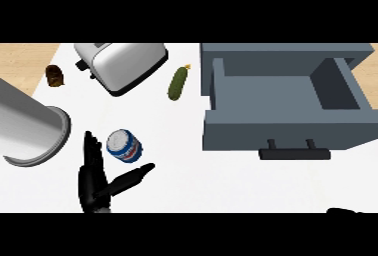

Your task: Pick up the can, place it into the drawer and close the drawer

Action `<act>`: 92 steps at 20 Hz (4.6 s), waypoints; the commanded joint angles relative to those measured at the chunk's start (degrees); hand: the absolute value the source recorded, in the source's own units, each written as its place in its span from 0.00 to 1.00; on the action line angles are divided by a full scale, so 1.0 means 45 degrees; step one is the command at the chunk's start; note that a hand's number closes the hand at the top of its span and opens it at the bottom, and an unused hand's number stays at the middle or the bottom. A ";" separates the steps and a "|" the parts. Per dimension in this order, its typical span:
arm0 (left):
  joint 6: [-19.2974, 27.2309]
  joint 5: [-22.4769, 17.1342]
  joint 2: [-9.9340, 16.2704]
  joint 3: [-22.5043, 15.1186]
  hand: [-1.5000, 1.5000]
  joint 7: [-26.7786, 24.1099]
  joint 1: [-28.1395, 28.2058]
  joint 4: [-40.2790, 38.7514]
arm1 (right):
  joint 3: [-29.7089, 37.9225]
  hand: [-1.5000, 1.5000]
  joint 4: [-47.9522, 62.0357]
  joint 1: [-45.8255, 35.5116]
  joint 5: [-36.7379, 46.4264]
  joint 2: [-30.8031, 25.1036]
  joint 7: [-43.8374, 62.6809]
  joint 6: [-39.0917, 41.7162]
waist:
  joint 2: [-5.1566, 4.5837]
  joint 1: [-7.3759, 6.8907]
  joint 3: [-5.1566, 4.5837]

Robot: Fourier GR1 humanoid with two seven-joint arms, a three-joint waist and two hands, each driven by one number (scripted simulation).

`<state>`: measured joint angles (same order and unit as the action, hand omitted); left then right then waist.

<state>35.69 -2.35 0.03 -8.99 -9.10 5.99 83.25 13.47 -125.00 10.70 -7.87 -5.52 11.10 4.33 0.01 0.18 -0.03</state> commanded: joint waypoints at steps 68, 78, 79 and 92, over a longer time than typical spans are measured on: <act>-0.6634 -0.2035 0.0741 0.1948 1.00 -0.1224 -1.0911 -0.8746 | 0.1303 0.00 -0.0690 -0.1046 0.0575 0.0076 0.1108 0.0274 | 0.0061 -0.0056 0.0020; -0.4466 -0.2401 0.0001 0.0642 1.00 0.1930 -1.2575 -0.6323 | 0.1050 0.00 -0.0566 -0.2157 0.0796 -0.0223 0.1696 -0.0010 | 0.0005 0.0049 0.0008; -0.4515 -0.2080 0.0134 0.1127 1.00 0.2826 -1.3275 -0.6130 | 0.1054 0.00 -0.0853 -0.1617 0.0888 0.0023 0.1629 -0.0035 | 0.0019 0.0038 0.0010; -0.2873 -0.2459 -0.0005 0.0676 1.00 0.4381 -1.8043 -0.9048 | 0.0623 0.00 -0.1073 -0.2114 0.1135 0.0039 0.2167 -0.0234 | -0.0065 0.0278 0.0011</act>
<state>21.45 -12.22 0.10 -6.12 9.93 -69.74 47.09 17.64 -129.57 3.75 -3.53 -5.15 18.44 4.37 -0.15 1.31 0.04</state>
